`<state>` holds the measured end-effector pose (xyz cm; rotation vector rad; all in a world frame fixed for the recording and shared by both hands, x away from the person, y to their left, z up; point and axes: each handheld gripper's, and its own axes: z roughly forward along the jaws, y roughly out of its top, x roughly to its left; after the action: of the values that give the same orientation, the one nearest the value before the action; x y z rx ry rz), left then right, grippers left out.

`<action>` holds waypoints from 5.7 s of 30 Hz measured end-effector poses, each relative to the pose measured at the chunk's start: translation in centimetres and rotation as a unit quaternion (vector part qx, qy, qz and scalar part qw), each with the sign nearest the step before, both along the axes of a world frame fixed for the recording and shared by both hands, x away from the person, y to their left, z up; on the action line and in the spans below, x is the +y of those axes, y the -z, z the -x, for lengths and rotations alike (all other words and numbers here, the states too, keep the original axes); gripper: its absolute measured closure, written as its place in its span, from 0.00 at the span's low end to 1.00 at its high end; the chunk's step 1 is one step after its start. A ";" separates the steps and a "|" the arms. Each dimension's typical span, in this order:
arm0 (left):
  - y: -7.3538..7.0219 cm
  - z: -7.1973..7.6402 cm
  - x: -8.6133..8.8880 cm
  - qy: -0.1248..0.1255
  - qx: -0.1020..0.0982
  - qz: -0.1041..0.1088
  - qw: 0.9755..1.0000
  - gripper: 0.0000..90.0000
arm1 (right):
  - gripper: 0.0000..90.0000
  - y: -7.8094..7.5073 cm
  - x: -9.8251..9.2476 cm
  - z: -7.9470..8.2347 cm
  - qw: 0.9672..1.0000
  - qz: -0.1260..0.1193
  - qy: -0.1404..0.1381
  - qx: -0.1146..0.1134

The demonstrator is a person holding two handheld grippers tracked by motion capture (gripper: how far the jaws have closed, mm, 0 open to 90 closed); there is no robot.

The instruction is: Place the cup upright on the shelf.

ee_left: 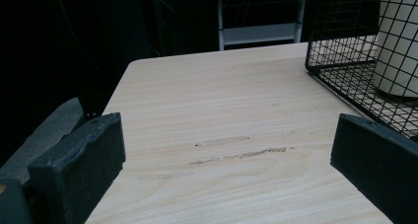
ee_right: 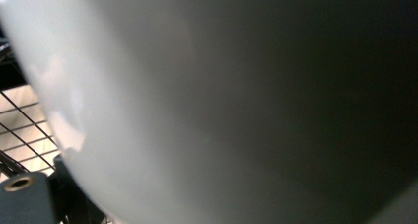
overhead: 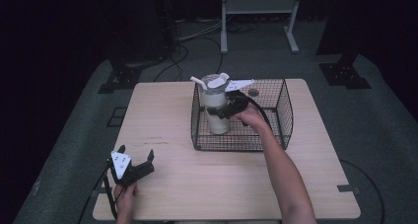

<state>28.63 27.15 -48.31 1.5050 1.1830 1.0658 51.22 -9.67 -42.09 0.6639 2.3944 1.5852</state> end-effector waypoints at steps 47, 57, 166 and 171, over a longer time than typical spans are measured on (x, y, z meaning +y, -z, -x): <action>0.0 0.0 -0.1 0.005 0.000 -0.008 1.000 0.00 | 0.07 0.1 -2.0 1.5 0.999 0.024 -0.007 -0.019; 0.0 0.0 -0.1 0.005 0.001 -0.007 1.000 0.00 | 0.07 -0.1 -2.3 1.8 0.999 0.035 -0.005 -0.019; 0.1 0.0 -0.5 0.006 0.004 -0.016 1.000 0.00 | 0.14 -5.7 -11.3 12.0 0.996 0.064 0.053 -0.025; 0.1 0.0 -0.5 0.006 0.004 -0.015 1.000 0.00 | 0.14 -5.5 -11.7 12.5 0.996 0.064 0.052 -0.025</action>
<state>28.66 26.68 -48.39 1.5398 1.1664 1.0749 38.69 -21.38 -36.58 0.7031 2.3611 1.3791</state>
